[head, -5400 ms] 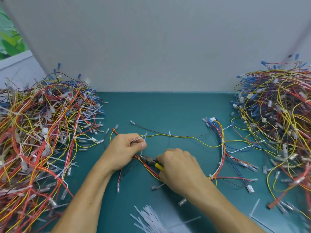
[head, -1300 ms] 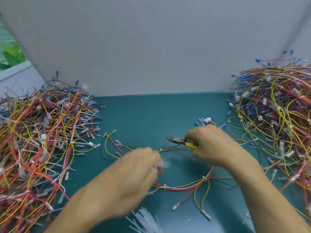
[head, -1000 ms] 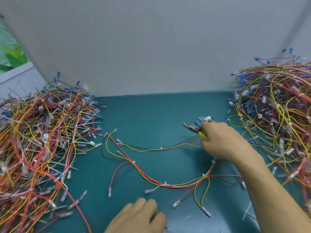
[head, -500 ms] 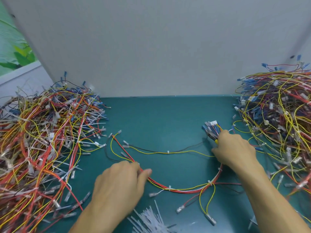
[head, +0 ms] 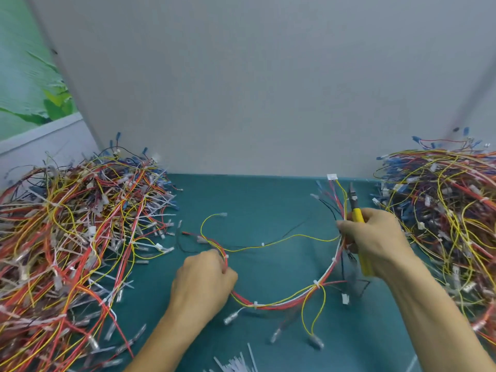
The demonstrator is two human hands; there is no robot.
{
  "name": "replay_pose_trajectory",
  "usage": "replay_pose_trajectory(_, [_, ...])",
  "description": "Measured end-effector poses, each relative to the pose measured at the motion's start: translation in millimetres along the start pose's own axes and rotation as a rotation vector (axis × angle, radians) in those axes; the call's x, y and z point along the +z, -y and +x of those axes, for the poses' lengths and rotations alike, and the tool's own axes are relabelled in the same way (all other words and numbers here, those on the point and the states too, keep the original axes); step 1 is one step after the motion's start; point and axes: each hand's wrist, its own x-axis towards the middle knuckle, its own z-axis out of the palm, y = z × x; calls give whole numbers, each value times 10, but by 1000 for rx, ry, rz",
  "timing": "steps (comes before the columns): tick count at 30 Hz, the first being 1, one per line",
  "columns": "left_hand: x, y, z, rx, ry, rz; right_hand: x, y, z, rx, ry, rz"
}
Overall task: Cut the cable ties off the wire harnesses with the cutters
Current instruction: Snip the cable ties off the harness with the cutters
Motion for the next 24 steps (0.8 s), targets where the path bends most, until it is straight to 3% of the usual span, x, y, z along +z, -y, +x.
replay_pose_trajectory(5, [-250, -50, 432, -11, -85, -997, -108, 308, 160, 43, -46, 377])
replay_pose_trajectory(8, [-271, -84, 650, -1, -50, -1279, -112, 315, 190, 102, -34, 552])
replay_pose_trajectory(15, [57, 61, 731, -145, 39, -1410, 48, -27, 107, 312, 41, 732])
replay_pose_trajectory(24, [45, 111, 712, -124, 28, -1387, 107, -52, 105, 293, 51, 721])
